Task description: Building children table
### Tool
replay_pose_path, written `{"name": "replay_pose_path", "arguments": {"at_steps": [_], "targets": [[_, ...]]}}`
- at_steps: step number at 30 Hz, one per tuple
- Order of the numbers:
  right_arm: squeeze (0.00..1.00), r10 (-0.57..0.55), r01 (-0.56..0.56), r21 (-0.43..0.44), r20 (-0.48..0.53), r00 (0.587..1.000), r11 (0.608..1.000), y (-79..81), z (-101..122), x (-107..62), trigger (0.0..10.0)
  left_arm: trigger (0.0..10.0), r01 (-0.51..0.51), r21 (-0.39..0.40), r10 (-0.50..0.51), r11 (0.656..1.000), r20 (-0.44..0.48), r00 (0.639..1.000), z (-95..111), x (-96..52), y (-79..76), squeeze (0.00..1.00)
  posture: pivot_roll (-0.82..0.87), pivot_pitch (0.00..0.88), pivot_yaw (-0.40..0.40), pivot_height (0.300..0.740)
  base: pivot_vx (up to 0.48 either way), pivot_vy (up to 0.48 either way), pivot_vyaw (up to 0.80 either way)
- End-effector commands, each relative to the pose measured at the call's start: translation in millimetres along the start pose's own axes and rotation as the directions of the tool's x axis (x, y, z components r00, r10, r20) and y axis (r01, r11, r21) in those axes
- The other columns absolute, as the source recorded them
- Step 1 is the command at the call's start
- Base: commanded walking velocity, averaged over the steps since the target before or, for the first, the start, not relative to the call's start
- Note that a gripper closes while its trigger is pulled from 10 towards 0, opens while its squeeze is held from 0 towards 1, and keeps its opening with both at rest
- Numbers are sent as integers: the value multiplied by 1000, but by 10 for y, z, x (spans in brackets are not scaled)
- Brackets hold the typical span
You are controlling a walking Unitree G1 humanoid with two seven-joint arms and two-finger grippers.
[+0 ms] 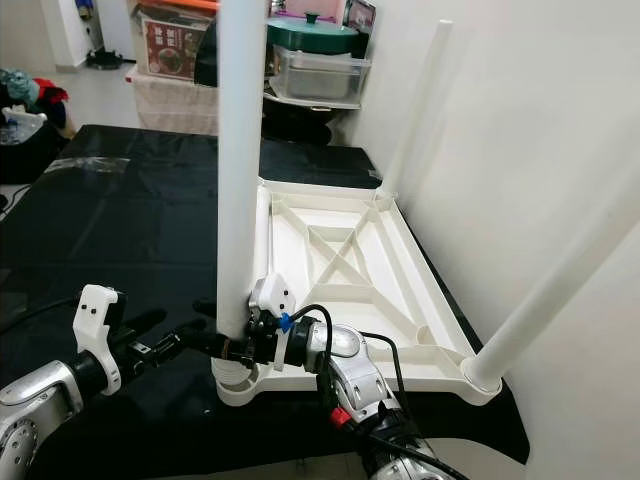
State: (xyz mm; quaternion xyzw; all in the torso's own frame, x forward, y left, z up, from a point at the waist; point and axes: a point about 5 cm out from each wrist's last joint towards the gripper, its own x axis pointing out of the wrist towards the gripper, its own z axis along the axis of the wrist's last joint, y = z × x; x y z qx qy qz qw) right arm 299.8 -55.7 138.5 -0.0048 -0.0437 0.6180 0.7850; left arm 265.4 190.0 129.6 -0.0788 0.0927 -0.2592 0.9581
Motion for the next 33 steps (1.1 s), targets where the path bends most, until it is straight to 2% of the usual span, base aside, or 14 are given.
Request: {"name": "replay_pose_path", "arguments": {"at_steps": [1,8,12,16,22,27,33], "targets": [[0,-29,29,13,-59,998,999,-22,-124,-75,0,10000,6,5,-6,1000,-21,1000,-25,-17,-20,0,178,0,-150,740,0,0,0],[0,-47,49,19,-76,996,999,-36,-178,-154,0,10000,3,4,-2,1000,-22,1000,-24,-29,-9,0,174,0,-148,740,0,0,0],[0,-92,96,47,-76,993,994,-32,-250,-321,0,10000,5,2,-5,1000,-24,1000,-22,-34,1,0,167,0,-137,740,0,0,0],[0,-131,135,77,-62,989,988,-3,-301,-415,0,10000,5,7,-5,1000,-28,1000,-10,-33,26,0,165,0,-129,740,0,0,0],[0,-136,139,85,-49,990,987,29,-322,-385,0,10000,8,11,-7,1000,-30,1000,2,-15,35,0,162,0,-125,740,0,0,0],[0,-132,134,96,-22,991,986,74,-332,-257,0,10000,15,15,-15,1000,-28,999,14,15,21,0,167,0,-126,740,0,0,0],[0,-114,115,92,-10,993,989,115,-319,-189,0,10000,16,16,-16,1000,-28,999,10,21,22,0,167,0,-127,740,0,0,0]]}}
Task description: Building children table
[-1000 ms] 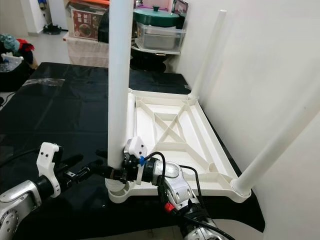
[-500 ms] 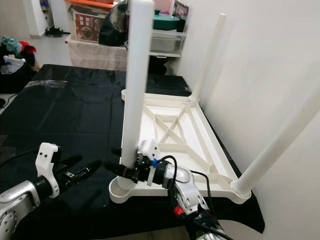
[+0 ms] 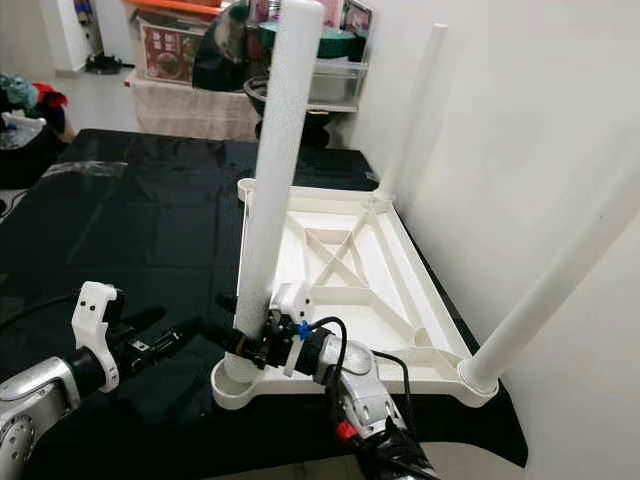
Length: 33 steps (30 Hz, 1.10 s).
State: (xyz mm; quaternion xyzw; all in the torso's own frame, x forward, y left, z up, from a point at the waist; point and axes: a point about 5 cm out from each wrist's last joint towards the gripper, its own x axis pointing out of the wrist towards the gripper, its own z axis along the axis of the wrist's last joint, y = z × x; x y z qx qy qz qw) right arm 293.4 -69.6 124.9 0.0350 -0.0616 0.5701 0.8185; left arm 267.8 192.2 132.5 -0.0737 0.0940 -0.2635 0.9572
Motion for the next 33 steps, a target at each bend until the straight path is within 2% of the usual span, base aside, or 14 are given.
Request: {"name": "replay_pose_path", "arguments": {"at_steps": [1,14,33], "targets": [[0,9,-5,50,-81,997,999,77,-191,-51,0,10000,8,6,-8,1000,-22,1000,-25,16,0,0,163,0,-126,740,0,0,0],[0,4,1,52,-94,996,999,113,-199,-155,0,10000,8,4,-8,1000,-22,1000,-32,28,19,0,149,0,-123,740,0,0,0],[0,23,-18,65,-74,997,998,241,-216,-13,0,10000,19,9,-19,1000,-18,1000,-19,78,22,0,150,0,-118,740,0,0,0]]}}
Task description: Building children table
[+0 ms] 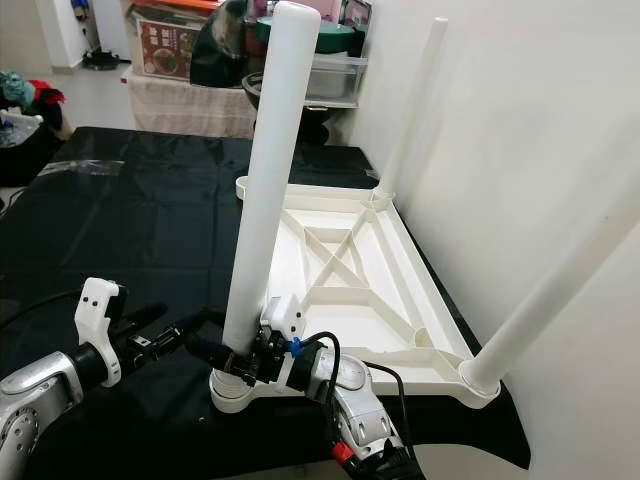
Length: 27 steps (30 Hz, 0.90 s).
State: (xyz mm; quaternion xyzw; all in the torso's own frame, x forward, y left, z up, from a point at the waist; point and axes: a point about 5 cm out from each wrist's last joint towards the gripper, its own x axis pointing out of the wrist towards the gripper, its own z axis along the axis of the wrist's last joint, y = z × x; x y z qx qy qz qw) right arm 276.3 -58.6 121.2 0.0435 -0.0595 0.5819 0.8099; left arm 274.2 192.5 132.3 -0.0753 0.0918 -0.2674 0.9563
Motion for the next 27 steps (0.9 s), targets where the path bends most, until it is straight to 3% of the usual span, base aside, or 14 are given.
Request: {"name": "replay_pose_path", "arguments": {"at_steps": [1,8,13,16,17,19,22,24,27], "targets": [[0,-3,7,45,-82,997,999,49,-179,-41,0,10000,11,11,-11,1000,-21,1000,-32,28,-12,0,149,0,-118,740,0,0,0],[0,-9,14,51,-93,996,999,65,-203,-31,0,10000,10,12,-9,1000,-22,1000,-40,42,-6,0,148,0,-120,740,0,0,0],[0,-18,23,53,-94,995,998,-37,-176,-73,0,10000,10,11,-9,1000,-22,1000,-45,47,-12,0,157,0,-124,740,0,0,0],[0,180,-172,142,-44,983,975,8,-13,-118,0,10000,5,14,-5,1000,-22,1000,-34,23,9,0,167,0,-130,740,0,0,0],[0,180,-172,142,-44,983,975,8,-13,-118,0,10000,5,14,-5,1000,-22,1000,-34,23,9,0,167,0,-130,740,0,0,0],[0,292,-283,114,-70,954,952,43,60,-121,0,10000,-1,17,2,1000,-21,1000,-24,10,24,0,170,0,-134,740,0,0,0],[0,351,-342,93,-102,931,935,70,73,-123,0,10000,-4,17,4,1000,-20,1000,-22,4,25,0,176,0,-139,740,0,0,0],[0,452,-445,83,-141,881,892,108,115,-115,0,10000,-7,15,7,1000,-19,1000,-29,-14,18,0,185,0,-146,740,0,0,0],[0,452,-445,83,-141,881,892,108,115,-115,0,10000,-7,15,7,1000,-19,1000,-29,-14,18,0,185,0,-146,740,0,0,0]]}}
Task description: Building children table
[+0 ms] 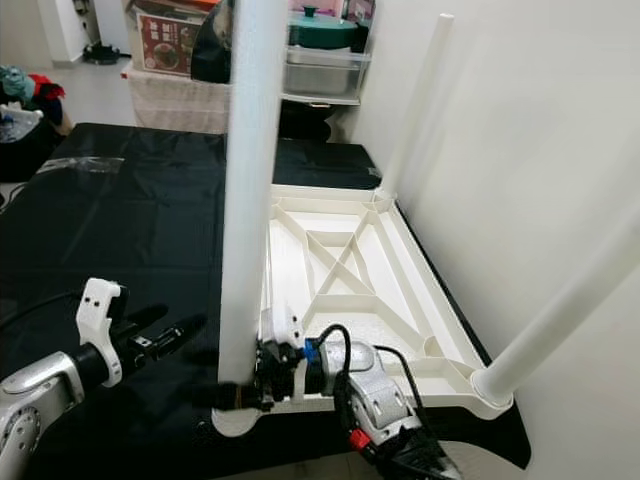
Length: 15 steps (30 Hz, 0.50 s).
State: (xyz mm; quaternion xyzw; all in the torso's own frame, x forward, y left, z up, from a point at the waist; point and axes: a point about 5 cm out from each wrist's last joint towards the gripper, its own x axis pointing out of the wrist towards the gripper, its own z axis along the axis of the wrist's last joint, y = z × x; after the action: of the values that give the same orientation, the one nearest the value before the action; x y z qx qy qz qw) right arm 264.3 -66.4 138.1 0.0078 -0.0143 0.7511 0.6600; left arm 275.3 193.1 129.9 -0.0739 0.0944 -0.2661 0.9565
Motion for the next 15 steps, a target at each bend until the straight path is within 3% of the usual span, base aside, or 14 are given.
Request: {"name": "replay_pose_path", "arguments": {"at_steps": [1,8,15], "targets": [[0,34,-33,26,-43,998,999,21,-54,-5,0,10000,-5,13,5,1000,-14,1000,-13,-29,1,0,187,0,-149,740,0,0,0],[0,-34,33,-22,-14,999,999,-119,-1,46,0,10000,-16,10,16,1000,-15,1000,-23,-51,1,0,194,0,-156,740,0,0,0],[0,-132,131,11,21,991,991,-211,-2,-24,0,10000,-17,8,17,1000,-18,1000,-33,-44,0,0,187,0,-156,740,0,0,0]]}}
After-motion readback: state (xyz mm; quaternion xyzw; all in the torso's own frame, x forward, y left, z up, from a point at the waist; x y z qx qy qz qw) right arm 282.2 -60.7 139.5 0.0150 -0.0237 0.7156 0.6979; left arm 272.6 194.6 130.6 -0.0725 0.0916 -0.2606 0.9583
